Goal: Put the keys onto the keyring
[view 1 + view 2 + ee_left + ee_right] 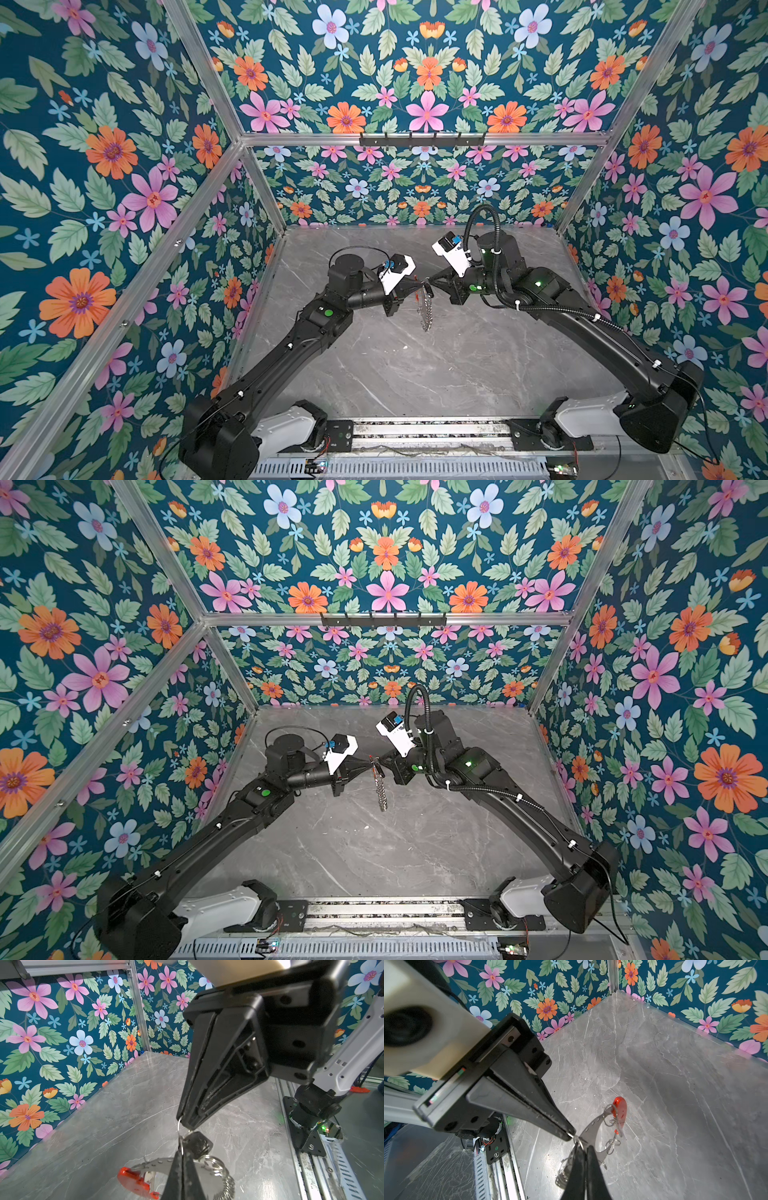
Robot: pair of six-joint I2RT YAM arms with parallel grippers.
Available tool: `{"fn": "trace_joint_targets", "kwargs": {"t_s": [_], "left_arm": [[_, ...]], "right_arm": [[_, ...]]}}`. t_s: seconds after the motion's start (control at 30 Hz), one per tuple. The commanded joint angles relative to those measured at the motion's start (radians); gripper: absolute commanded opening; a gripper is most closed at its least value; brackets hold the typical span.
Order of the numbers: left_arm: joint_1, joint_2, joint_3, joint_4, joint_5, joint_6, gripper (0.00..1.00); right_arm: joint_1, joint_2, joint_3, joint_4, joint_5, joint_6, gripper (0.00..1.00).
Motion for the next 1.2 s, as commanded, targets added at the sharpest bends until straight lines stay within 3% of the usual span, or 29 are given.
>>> {"fn": "trace_joint_targets", "kwargs": {"t_s": [0.0, 0.57, 0.83, 1.17], "left_arm": [[-0.002, -0.014, 0.003, 0.035, 0.054, 0.014, 0.00], [0.001, -0.024, -0.007, 0.055, 0.006, -0.010, 0.00], [0.000, 0.000, 0.014, 0.050, 0.010, -0.008, 0.00], [0.000, 0.017, 0.026, 0.054, 0.028, -0.021, 0.00]], "right_arm": [[-0.001, 0.002, 0.001, 0.019, 0.071, 0.007, 0.00], [-0.009, -0.046, -0.045, 0.026, 0.093, -0.012, 0.00], [-0.005, -0.082, -0.051, 0.016, -0.057, -0.050, 0.00], [0.003, -0.056, -0.013, -0.004, -0.070, -0.059, 0.00]]}}
